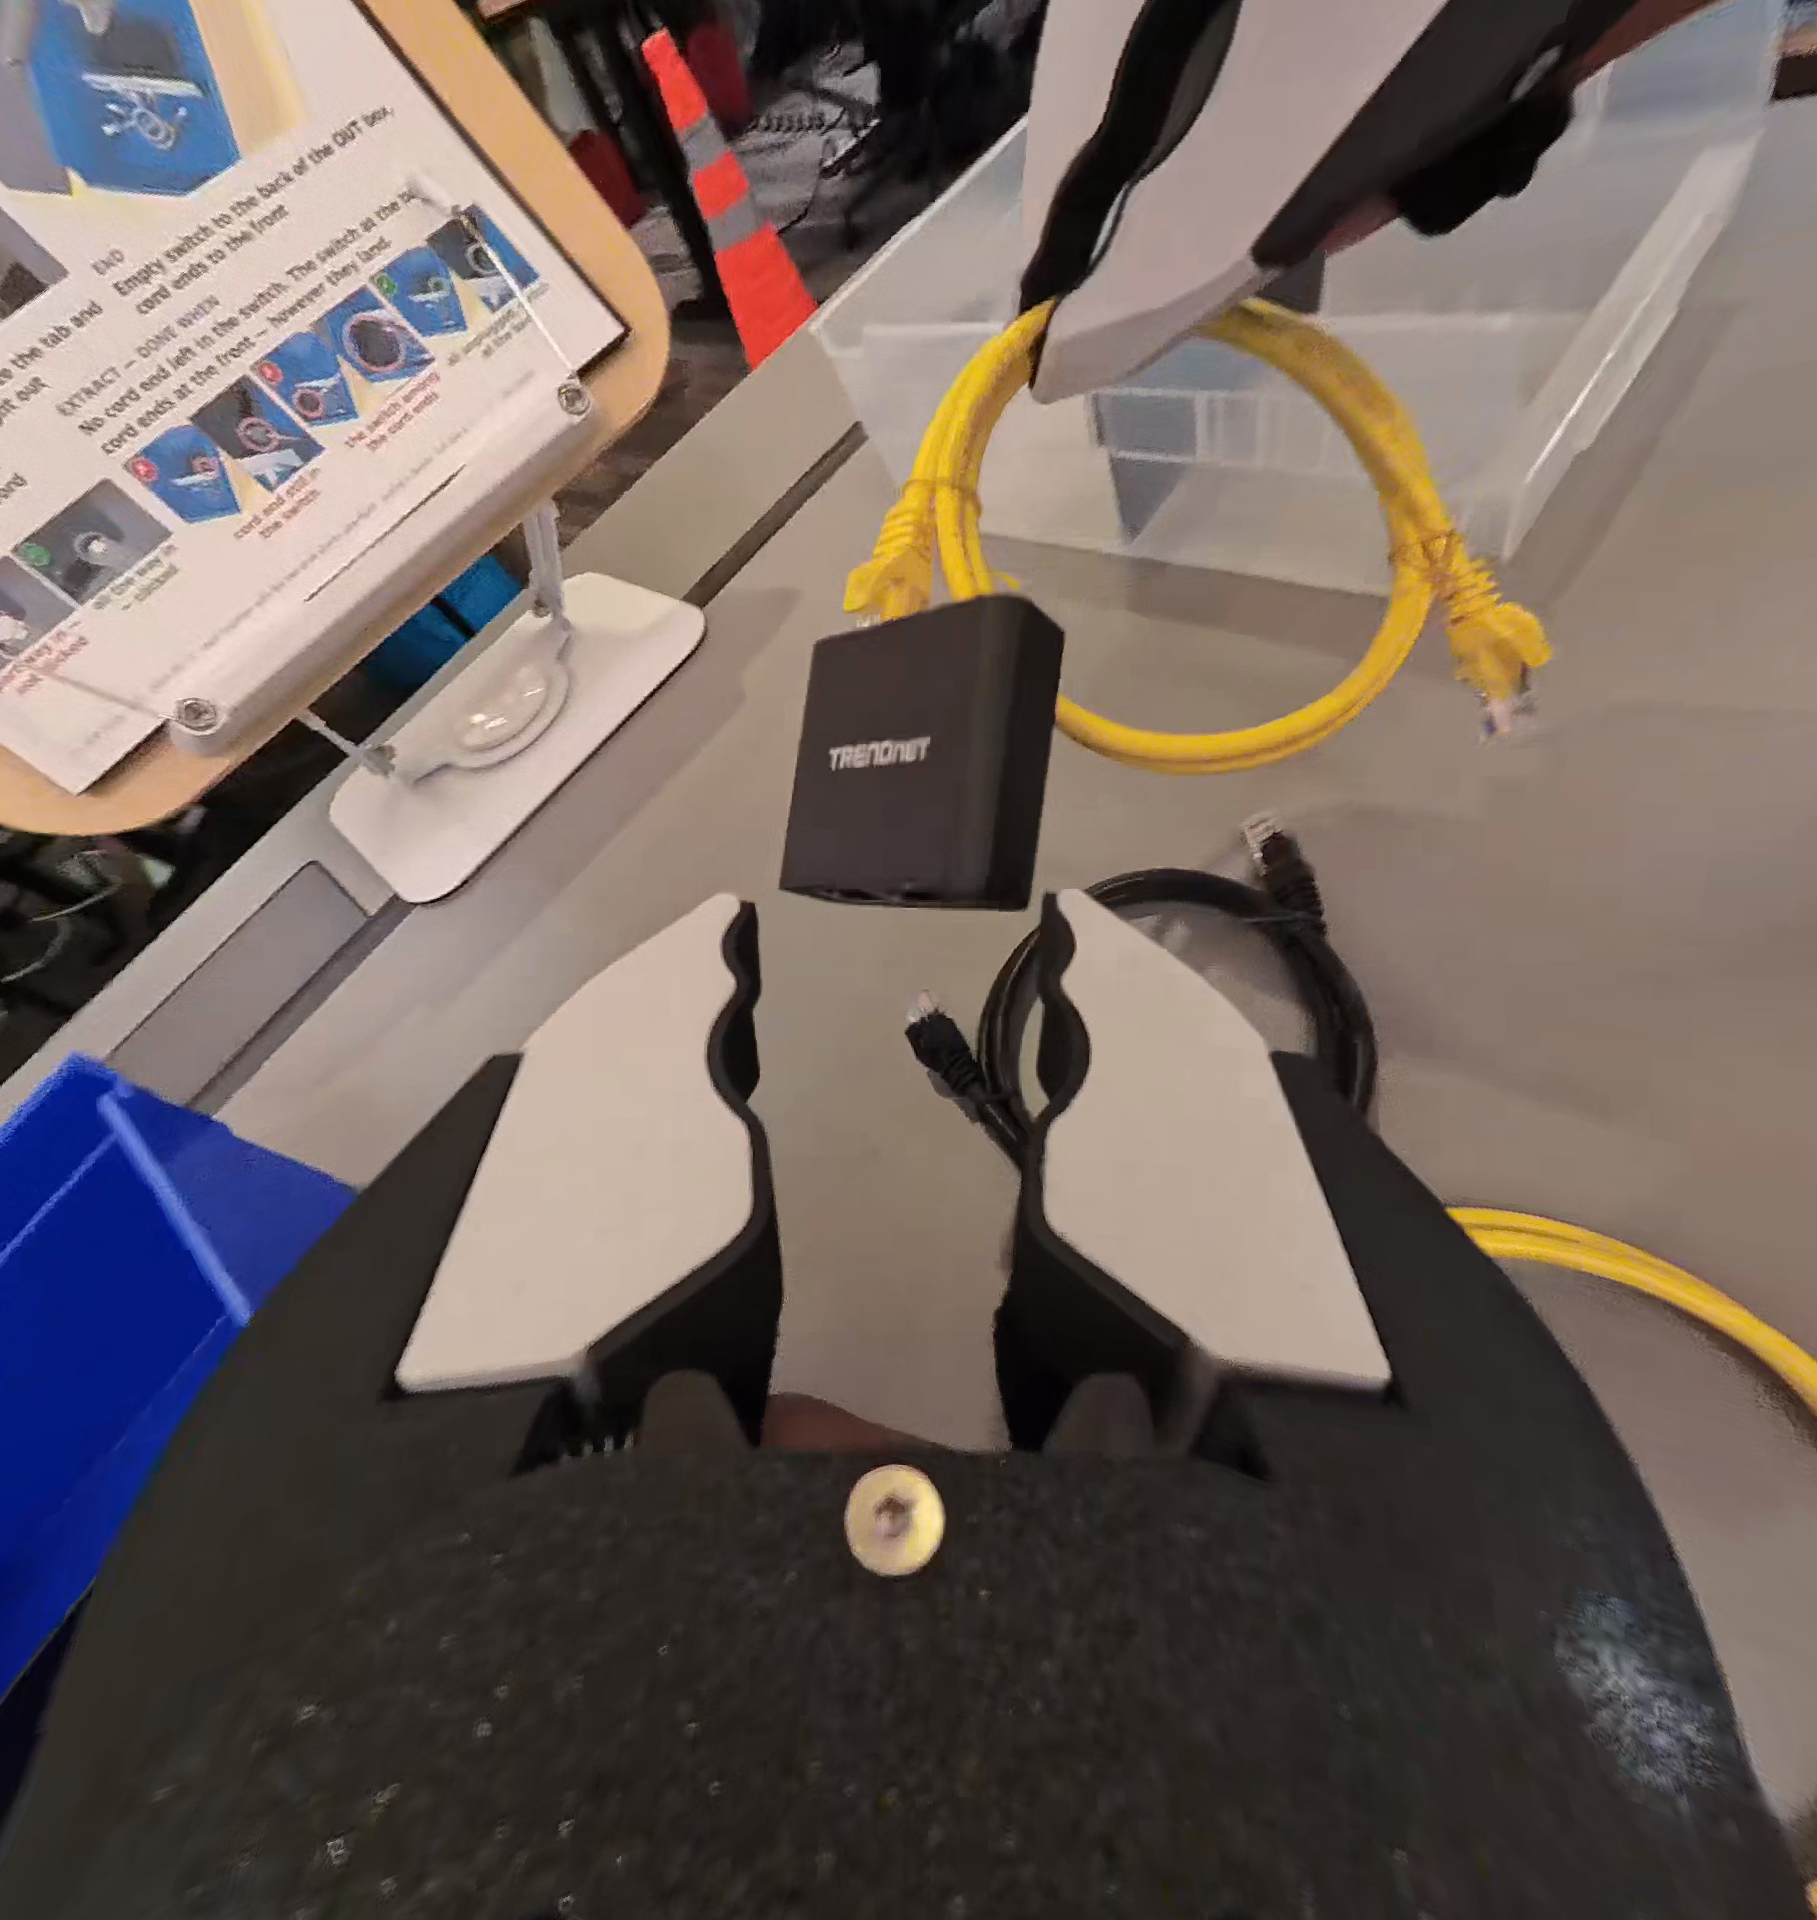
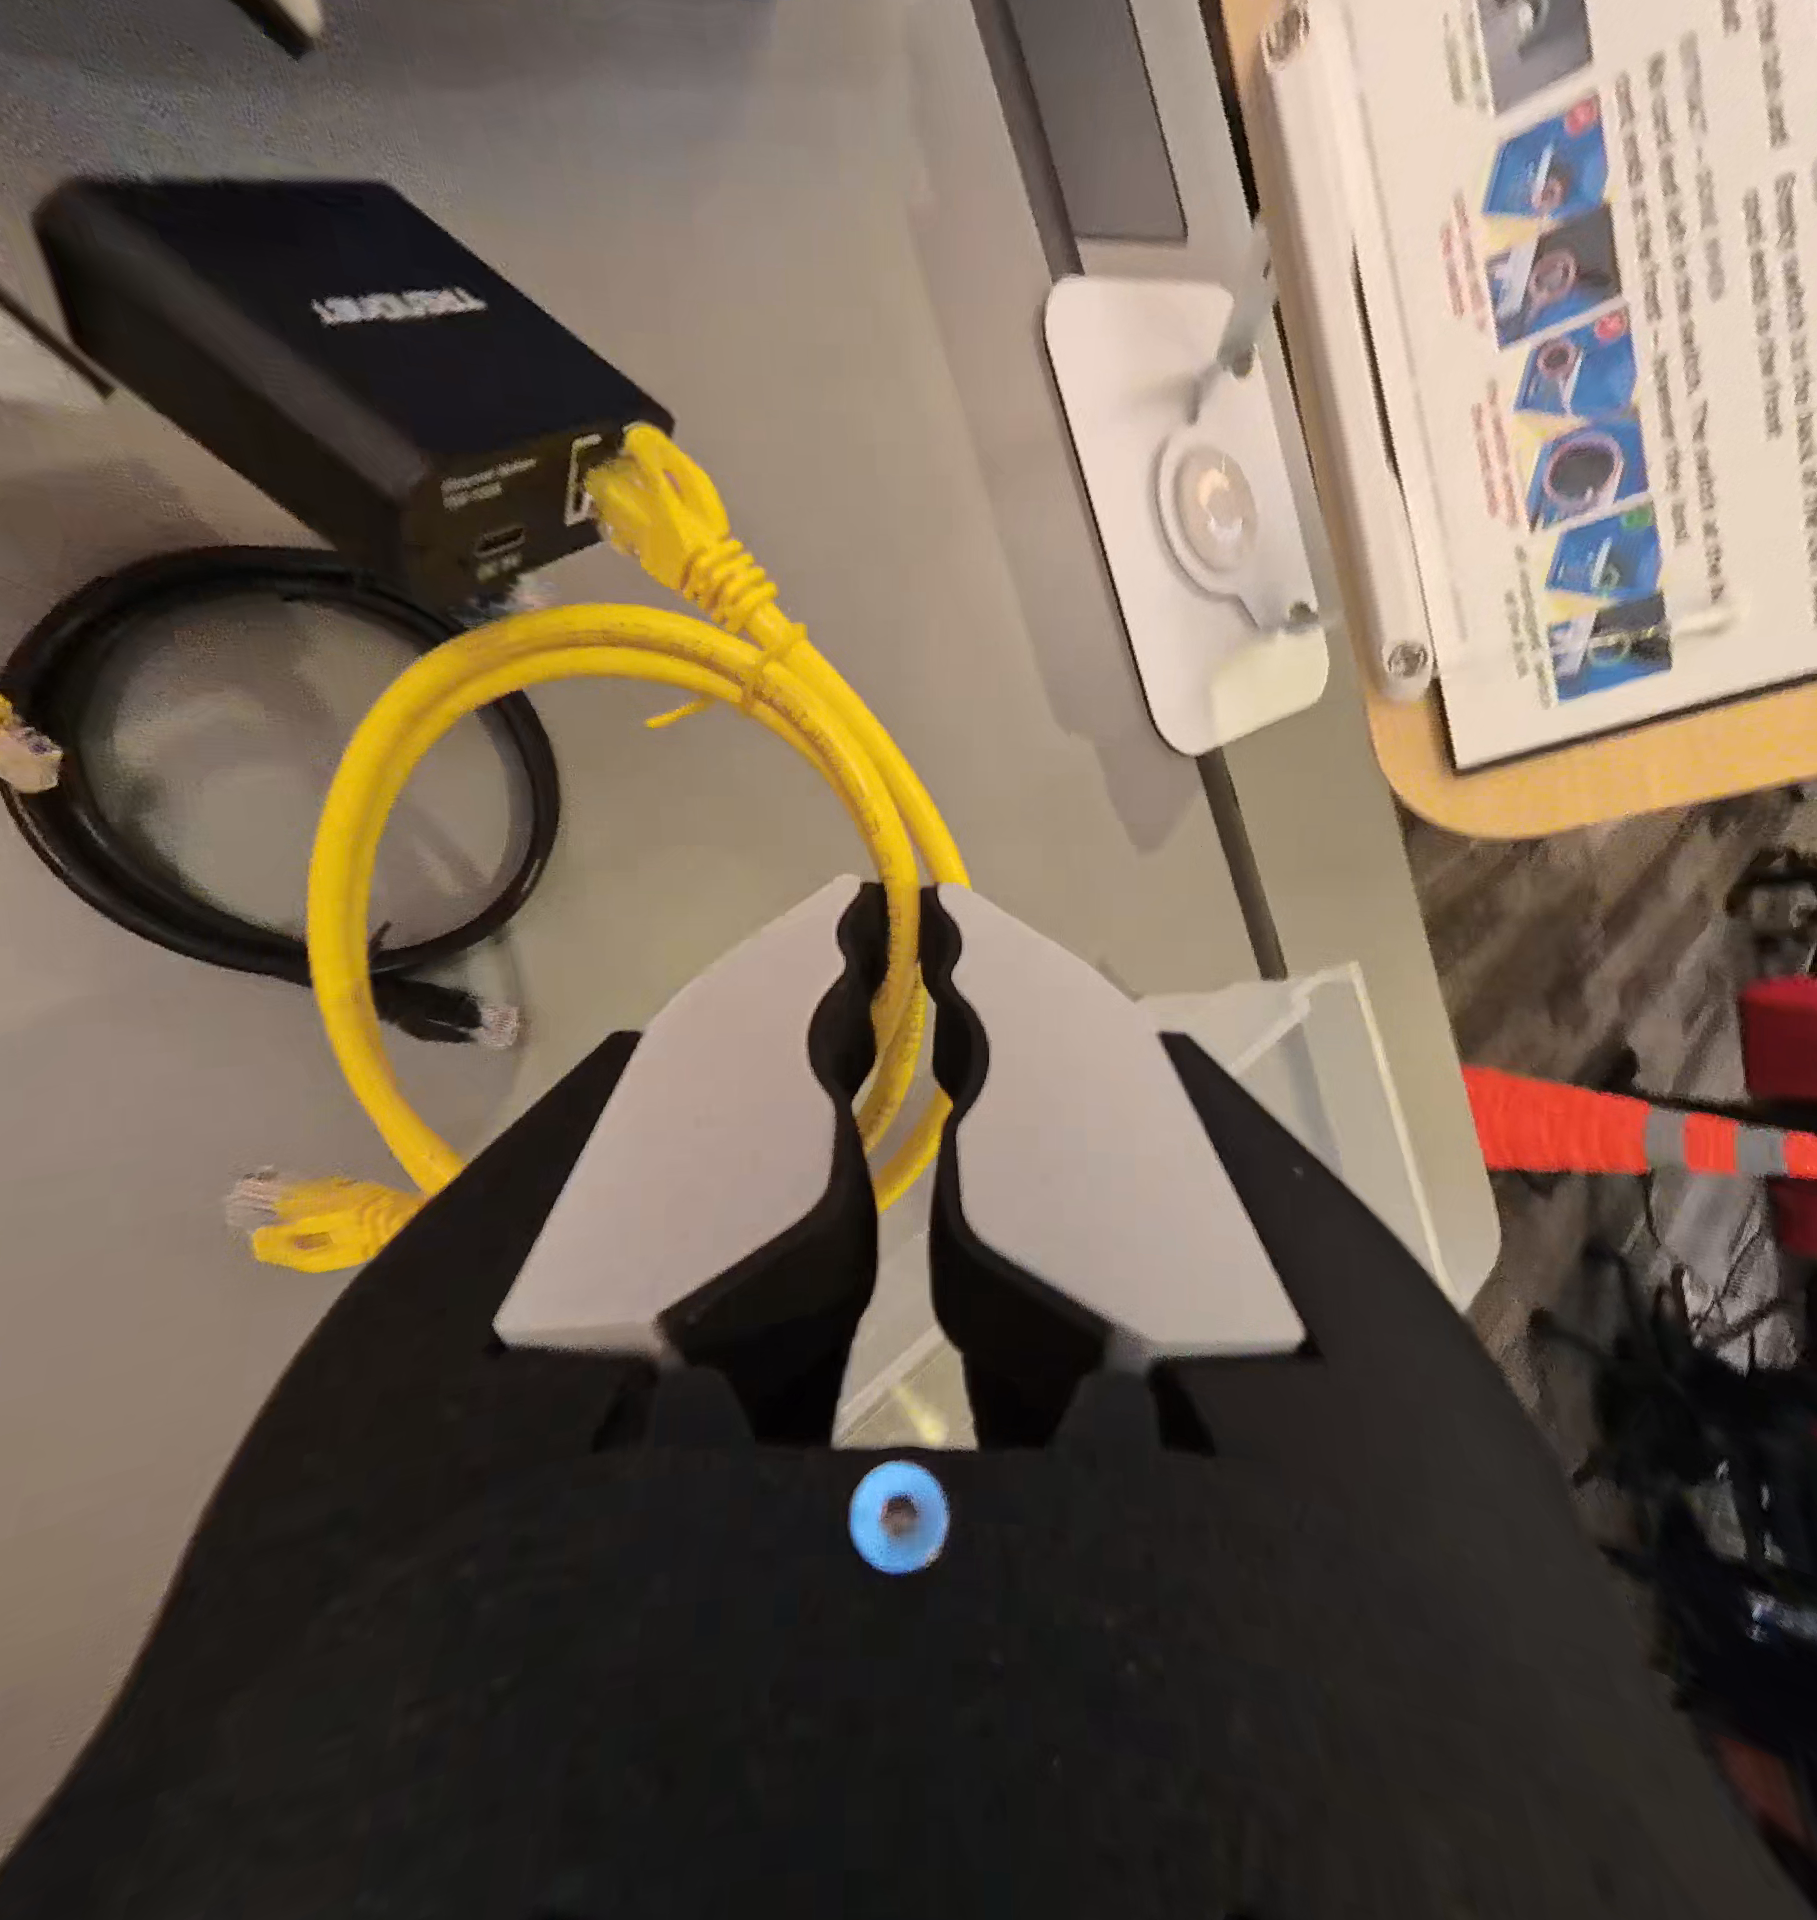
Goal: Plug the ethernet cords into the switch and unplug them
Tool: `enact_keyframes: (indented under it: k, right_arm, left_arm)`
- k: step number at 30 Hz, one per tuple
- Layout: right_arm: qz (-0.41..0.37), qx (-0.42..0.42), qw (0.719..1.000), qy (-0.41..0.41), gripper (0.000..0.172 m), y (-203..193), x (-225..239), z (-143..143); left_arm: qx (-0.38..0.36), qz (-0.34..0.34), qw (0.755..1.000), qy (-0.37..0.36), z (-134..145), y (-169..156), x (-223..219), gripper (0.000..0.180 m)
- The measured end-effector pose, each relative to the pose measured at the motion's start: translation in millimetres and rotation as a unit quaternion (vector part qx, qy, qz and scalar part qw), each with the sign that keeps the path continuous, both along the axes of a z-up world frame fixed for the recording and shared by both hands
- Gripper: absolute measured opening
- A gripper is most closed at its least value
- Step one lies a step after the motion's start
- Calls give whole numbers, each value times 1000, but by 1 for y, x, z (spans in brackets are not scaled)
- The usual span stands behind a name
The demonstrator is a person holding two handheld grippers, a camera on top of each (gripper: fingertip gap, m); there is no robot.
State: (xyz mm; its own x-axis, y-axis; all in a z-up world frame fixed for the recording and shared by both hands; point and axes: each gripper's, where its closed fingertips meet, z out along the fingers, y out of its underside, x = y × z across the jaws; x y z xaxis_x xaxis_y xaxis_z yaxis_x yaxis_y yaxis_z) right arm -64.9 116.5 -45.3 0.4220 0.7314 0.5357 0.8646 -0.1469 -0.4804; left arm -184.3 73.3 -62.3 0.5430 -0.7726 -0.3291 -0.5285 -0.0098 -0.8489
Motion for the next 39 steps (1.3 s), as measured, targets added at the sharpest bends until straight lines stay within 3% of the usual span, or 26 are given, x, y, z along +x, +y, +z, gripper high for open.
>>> enact_keyframes:
  k: [4,8,17,20,23,29,33,36,39]
  right_arm:
    - [-52,-44,998,9,6,-2,-2,-11]
    - [-59,-56,996,24,6,-4,-8,-13]
    - [-63,-57,996,36,6,-13,-15,-5]
    - [-56,-63,996,37,6,-19,-25,-6]
    - [-43,-67,996,43,6,-27,-33,-1]
    - [-9,-66,995,68,7,-39,-38,14]
    - [76,-59,983,155,24,-54,-43,47]
    - [75,-49,967,237,28,-57,-13,85]
    - [92,-47,957,272,28,-62,9,94]
  left_arm:
    - [74,46,993,75,-5,5,1,54]
    - [179,100,964,168,-15,18,-6,48]
    - [242,128,938,213,-17,34,3,48]
    - [248,153,931,221,-13,43,4,37]
    - [230,180,929,227,-11,51,-2,26]
    - [217,163,943,193,-6,46,-1,26]
    - [141,153,968,142,-12,37,-15,26]
    - [56,163,983,69,-13,14,-48,26]
    - [-13,184,982,-36,-6,-15,-86,25]
